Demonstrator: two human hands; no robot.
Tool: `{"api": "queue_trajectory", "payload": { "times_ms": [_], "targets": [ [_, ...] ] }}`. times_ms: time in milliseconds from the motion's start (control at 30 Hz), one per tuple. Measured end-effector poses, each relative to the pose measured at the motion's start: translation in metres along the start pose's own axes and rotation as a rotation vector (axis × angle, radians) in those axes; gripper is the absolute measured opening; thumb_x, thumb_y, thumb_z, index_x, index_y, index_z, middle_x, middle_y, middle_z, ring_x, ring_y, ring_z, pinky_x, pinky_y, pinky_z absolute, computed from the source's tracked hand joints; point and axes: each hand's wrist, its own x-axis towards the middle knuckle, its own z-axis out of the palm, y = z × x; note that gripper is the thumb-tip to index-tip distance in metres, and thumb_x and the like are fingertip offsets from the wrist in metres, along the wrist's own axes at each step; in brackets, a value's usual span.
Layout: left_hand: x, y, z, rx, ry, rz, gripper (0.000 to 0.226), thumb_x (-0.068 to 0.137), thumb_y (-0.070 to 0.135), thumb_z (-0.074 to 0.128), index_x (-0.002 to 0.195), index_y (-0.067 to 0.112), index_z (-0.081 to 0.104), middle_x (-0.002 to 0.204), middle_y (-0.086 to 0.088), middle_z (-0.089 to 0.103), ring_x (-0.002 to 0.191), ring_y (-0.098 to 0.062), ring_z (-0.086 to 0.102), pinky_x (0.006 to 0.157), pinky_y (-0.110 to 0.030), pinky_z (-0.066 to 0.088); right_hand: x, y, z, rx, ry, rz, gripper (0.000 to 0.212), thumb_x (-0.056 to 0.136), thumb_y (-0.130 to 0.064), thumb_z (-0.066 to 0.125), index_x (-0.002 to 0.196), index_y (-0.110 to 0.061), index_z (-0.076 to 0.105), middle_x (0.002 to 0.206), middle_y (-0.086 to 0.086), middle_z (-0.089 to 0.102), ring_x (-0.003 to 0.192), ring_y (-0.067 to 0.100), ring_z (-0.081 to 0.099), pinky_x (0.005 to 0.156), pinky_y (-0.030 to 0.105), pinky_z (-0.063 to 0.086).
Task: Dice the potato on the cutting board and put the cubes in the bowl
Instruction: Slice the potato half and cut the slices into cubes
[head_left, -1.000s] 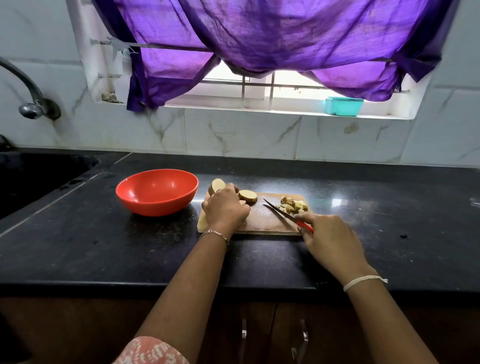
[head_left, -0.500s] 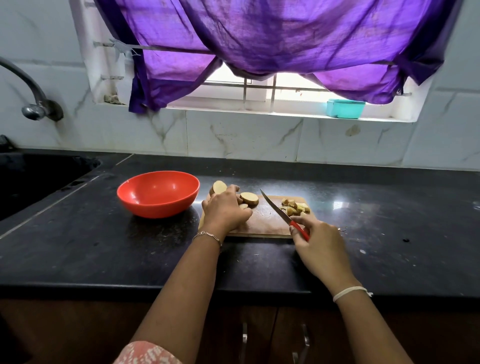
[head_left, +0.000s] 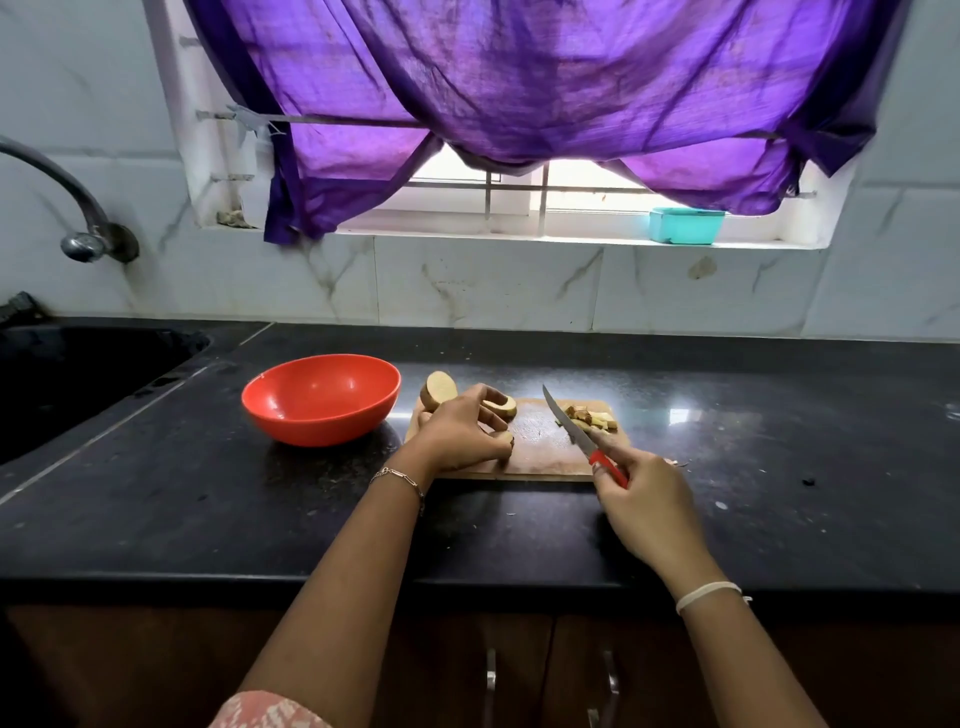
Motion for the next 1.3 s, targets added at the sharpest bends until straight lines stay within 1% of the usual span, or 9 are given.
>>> {"api": "queue_trajectory", "payload": {
  "times_ms": [67,133,200,333,533,733,833,1033,1300],
  "targets": [
    [0.0,0.003,0.002,-0.025,-0.008,0.006,0.056,0.059,0.036,0.067,0.113,0.034,0.051,0.089,0.022,0.065,0.093,-0.003,0.062,0.1,-0.045,0.043,-0.007,-0.005,0.0,-0.055,0.015,-0.028,0.044,0.093,-0.015,0.056,0.128,-0.04,0.057,0.06,-0.008,0.054,0.046,0.005,0.042,0.045,0.013,0.036],
    [0.001,0.005,0.003,-0.046,-0.008,0.017,0.06,0.061,0.032,0.072,0.118,0.029,0.051,0.092,0.015,0.066,0.092,-0.006,0.063,0.098,-0.043,0.047,-0.013,-0.008,0.002,-0.112,0.04,-0.071,0.046,0.093,-0.015,0.055,0.13,-0.042,0.055,0.091,-0.002,0.068,0.053,0.004,0.046,0.05,0.012,0.035],
    [0.002,0.008,0.004,-0.069,-0.013,0.024,0.059,0.069,0.023,0.075,0.122,0.024,0.05,0.096,0.009,0.065,0.093,-0.008,0.063,0.095,-0.04,0.05,-0.017,-0.012,0.004,-0.187,0.06,-0.105,0.046,0.094,-0.017,0.052,0.134,-0.041,0.052,0.115,0.0,0.065,0.067,0.01,0.055,0.062,0.019,0.043],
    [0.005,0.019,0.011,-0.057,-0.029,0.062,0.062,0.065,0.029,0.073,0.123,0.028,0.05,0.093,0.014,0.064,0.095,-0.01,0.062,0.098,-0.041,0.047,-0.022,-0.017,0.005,-0.28,0.075,-0.134,0.046,0.096,-0.019,0.047,0.138,-0.039,0.049,0.127,-0.007,0.061,0.093,0.018,0.063,0.077,0.028,0.051],
    [0.013,0.031,0.026,-0.067,-0.067,0.115,0.056,0.071,0.025,0.072,0.121,0.033,0.047,0.097,0.014,0.066,0.093,-0.008,0.064,0.101,-0.045,0.042,-0.018,-0.013,0.006,-0.247,0.099,-0.097,0.047,0.094,-0.016,0.049,0.136,-0.037,0.052,0.11,0.002,0.068,0.086,0.021,0.063,0.071,0.03,0.05],
    [0.011,0.02,0.02,0.067,-0.049,0.078,0.074,0.065,0.05,0.069,0.132,0.023,0.053,0.117,0.008,0.06,0.114,-0.012,0.055,0.107,-0.042,0.038,-0.02,-0.016,0.008,-0.353,0.084,-0.125,0.05,0.096,-0.022,0.045,0.142,-0.041,0.042,0.131,-0.005,0.059,0.097,0.021,0.064,0.081,0.033,0.051],
    [0.01,0.011,0.019,0.048,-0.061,0.103,0.054,0.08,0.041,0.071,0.129,0.021,0.059,0.128,0.006,0.061,0.116,-0.007,0.056,0.11,-0.039,0.037,-0.029,-0.018,0.008,-0.422,0.062,-0.131,0.051,0.098,-0.027,0.042,0.147,-0.039,0.034,0.13,-0.005,0.059,0.104,0.019,0.062,0.085,0.031,0.05],
    [0.012,0.01,0.02,0.124,-0.026,0.111,0.046,0.076,0.058,0.069,0.115,0.032,0.068,0.1,0.016,0.059,0.106,-0.005,0.057,0.103,-0.042,0.04,-0.035,-0.018,0.01,-0.442,0.062,-0.15,0.051,0.098,-0.029,0.04,0.148,-0.039,0.031,0.123,-0.007,0.062,0.103,0.017,0.062,0.083,0.03,0.049],
    [0.011,0.013,0.023,0.238,0.07,0.124,0.041,0.076,0.062,0.066,0.109,0.037,0.068,0.113,0.012,0.064,0.112,-0.01,0.054,0.101,-0.042,0.037,-0.036,-0.021,0.01,-0.449,0.047,-0.159,0.051,0.097,-0.031,0.04,0.147,-0.04,0.033,0.125,-0.007,0.061,0.104,0.019,0.061,0.084,0.032,0.049]
  ]
}}
